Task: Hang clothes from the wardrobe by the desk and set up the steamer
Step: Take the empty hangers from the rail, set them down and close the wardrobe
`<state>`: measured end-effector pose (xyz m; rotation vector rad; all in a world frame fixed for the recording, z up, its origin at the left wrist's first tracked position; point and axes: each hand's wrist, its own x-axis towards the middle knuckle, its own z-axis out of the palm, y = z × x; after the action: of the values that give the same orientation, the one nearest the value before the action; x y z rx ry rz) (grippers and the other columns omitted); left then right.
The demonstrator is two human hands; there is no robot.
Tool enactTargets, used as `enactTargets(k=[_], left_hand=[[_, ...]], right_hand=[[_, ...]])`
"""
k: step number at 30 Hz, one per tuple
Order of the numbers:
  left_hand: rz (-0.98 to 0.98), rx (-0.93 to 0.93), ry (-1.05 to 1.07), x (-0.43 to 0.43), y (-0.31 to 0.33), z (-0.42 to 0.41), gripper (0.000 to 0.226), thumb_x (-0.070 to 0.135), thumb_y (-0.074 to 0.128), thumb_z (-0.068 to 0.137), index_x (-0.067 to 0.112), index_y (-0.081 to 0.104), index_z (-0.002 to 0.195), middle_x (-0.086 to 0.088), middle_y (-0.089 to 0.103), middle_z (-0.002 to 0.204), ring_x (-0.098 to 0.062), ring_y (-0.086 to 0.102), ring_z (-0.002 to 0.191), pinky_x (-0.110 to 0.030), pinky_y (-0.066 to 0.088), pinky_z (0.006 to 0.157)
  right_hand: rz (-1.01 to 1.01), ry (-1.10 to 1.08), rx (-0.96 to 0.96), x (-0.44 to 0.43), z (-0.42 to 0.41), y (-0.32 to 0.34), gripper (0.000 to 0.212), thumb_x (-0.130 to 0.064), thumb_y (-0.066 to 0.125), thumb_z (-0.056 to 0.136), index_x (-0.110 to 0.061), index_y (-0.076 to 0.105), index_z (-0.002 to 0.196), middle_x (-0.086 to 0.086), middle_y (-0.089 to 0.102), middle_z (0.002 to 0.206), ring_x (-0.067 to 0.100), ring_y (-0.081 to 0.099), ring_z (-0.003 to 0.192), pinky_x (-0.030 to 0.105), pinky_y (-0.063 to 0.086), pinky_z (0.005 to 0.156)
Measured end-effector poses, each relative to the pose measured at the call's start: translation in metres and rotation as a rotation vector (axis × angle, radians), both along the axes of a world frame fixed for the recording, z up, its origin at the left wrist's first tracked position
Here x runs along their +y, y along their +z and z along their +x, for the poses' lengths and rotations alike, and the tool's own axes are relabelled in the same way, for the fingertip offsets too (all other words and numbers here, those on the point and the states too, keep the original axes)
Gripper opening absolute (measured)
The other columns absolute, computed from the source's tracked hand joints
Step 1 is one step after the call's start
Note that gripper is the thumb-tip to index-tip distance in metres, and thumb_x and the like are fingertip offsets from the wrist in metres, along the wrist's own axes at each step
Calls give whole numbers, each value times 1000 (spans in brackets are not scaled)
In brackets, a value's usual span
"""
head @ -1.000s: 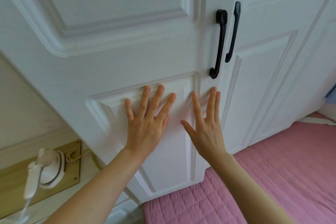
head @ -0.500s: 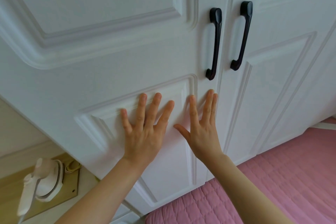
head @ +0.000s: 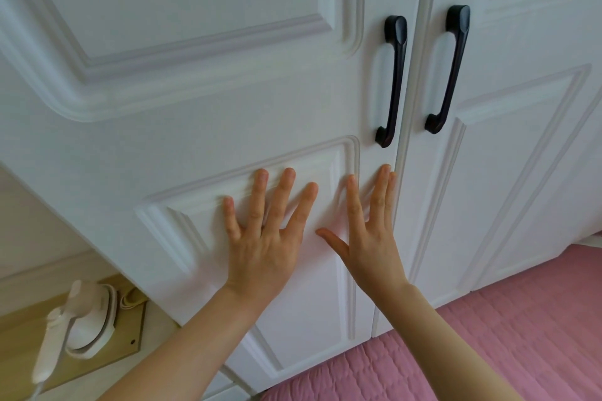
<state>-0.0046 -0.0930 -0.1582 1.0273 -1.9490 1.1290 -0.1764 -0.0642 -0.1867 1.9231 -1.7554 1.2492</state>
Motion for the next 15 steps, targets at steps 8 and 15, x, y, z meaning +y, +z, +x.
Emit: enactTargets(k=[8, 15], left_hand=[[125, -14, 10, 14, 11, 1, 66, 27, 56, 94, 30, 22, 151, -3, 9, 161, -32, 8, 147, -61, 1, 113], [332, -60, -109, 41, 31, 24, 58, 16, 50, 95, 21, 30, 150, -4, 10, 161, -28, 4, 148, -55, 3, 117]], right_hand=[[68, -109, 73, 13, 4, 10, 85, -47, 61, 89, -4, 20, 149, 34, -2, 153, 43, -4, 144, 57, 20, 115], [272, -171, 9, 47, 22, 27, 89, -49, 53, 90, -23, -6, 152, 16, -21, 157, 34, -11, 146, 51, 14, 118]])
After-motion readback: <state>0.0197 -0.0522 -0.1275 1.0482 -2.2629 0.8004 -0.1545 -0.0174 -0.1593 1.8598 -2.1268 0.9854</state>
